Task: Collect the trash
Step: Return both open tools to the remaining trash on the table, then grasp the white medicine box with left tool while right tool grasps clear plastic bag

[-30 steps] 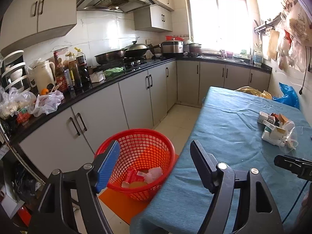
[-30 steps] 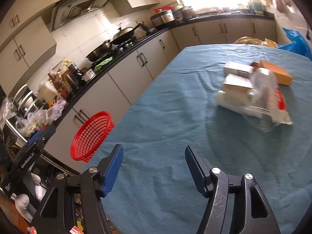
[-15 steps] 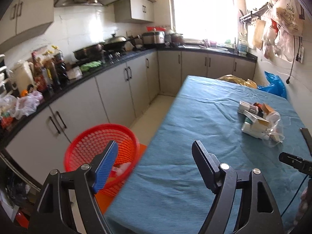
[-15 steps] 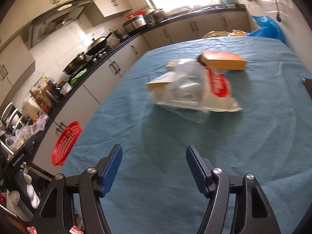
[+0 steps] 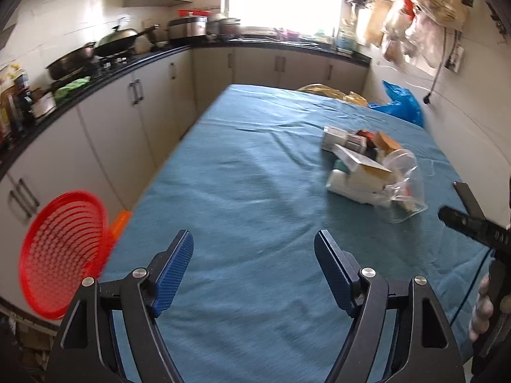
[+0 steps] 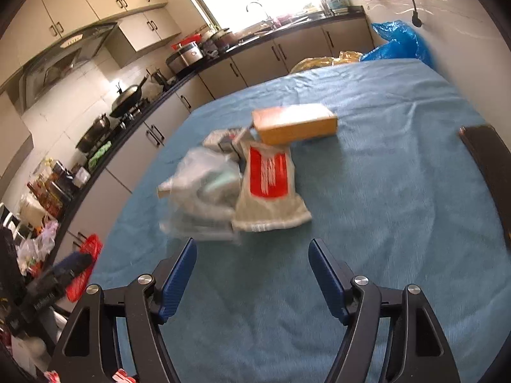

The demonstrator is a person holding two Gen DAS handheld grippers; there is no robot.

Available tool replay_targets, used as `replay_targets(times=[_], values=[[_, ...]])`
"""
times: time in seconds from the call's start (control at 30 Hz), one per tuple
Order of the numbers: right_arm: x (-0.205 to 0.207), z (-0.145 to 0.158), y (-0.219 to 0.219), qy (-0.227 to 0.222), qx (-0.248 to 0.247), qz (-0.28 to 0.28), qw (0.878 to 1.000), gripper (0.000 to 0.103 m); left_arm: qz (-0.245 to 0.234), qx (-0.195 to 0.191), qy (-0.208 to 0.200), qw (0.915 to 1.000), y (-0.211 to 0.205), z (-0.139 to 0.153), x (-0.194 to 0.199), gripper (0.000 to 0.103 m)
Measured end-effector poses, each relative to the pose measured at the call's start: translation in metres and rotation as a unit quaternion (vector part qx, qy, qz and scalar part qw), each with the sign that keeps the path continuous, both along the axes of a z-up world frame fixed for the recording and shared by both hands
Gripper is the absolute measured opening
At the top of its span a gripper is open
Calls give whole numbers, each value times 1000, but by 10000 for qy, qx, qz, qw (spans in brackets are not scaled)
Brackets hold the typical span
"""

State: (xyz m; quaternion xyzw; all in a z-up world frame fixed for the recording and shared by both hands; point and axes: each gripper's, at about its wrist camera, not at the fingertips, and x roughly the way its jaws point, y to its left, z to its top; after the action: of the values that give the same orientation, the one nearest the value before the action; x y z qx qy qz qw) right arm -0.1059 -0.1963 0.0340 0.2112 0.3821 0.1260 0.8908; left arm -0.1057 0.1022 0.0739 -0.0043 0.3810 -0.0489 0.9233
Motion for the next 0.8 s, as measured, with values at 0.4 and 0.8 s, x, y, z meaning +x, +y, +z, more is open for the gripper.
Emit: replay_targets(times=[0.4,0.8], values=[[57,-2,52,-38,-130,408,9991,68,-146,-284,80,9995,-24,-9,34,77],[35,4,30,-380,165,219,9989,35,-361,-584,255,9973,-59,-2,81,77]])
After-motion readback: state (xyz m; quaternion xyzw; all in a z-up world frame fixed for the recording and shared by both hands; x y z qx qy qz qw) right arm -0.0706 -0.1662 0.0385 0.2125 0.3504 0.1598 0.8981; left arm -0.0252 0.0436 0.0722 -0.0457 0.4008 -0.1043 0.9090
